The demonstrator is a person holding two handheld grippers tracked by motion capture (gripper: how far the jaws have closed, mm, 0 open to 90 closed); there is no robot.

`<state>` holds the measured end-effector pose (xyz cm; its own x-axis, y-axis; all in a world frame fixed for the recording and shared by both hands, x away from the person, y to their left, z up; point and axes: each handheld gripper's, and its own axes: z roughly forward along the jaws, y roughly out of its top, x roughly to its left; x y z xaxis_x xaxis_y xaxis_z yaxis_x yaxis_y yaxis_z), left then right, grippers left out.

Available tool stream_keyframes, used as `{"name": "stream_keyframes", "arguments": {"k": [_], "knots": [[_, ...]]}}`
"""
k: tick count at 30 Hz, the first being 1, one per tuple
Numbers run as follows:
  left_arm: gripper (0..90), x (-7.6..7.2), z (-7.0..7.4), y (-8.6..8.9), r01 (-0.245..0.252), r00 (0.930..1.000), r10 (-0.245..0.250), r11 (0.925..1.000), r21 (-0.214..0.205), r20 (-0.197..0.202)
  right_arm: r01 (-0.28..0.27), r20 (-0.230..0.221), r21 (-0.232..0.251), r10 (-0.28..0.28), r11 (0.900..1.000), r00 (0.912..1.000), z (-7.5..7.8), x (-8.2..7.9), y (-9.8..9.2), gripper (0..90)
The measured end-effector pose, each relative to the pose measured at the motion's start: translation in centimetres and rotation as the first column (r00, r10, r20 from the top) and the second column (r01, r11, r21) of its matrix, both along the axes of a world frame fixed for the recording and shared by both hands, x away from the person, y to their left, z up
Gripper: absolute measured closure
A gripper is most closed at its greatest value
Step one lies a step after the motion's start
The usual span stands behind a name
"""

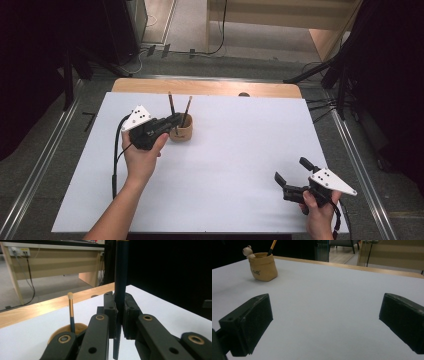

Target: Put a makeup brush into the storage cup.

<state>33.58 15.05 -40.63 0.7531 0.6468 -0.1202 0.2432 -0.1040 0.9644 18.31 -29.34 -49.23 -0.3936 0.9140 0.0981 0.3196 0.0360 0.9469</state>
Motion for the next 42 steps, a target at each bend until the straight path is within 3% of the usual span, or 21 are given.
{"name": "stream_keyframes", "arguments": {"k": [11, 19, 31, 36, 42], "knots": [[84.7, 1.1, -1.1, -1.5, -0.057, 0.9983, 0.057, 0.9984, 0.004, 0.015, -0.003, -0.003, 0.004, 0.003, 1.0000, 1.0000, -0.1, 0.0, 0.0, 0.0], [84.7, 1.9, -2.1, -2.6, -0.117, 0.9918, 0.116, 0.9929, 0.020, 0.053, -0.001, -0.002, 0.006, 0.001, 1.0000, 1.0000, -0.1, 0.0, -0.1, 0.0], [84.7, 3.1, -3.7, -3.9, -0.192, 0.9803, 0.189, 0.9801, 0.052, 0.058, -0.006, -0.002, 0.008, 0.006, 0.9999, 1.0000, -0.1, 0.0, -0.1, 0.0], [84.7, 3.3, -4.2, -4.4, -0.227, 0.9717, 0.220, 0.9711, 0.075, 0.086, -0.005, -0.004, 0.011, 0.005, 0.9999, 1.0000, -0.1, 0.0, -0.1, 0.0], [84.6, 4.0, -4.5, -4.1, -0.247, 0.9671, 0.242, 0.9671, 0.061, 0.080, -0.007, -0.006, 0.009, 0.007, 0.9999, 1.0000, -0.2, 0.0, -0.1, 0.0]]}}
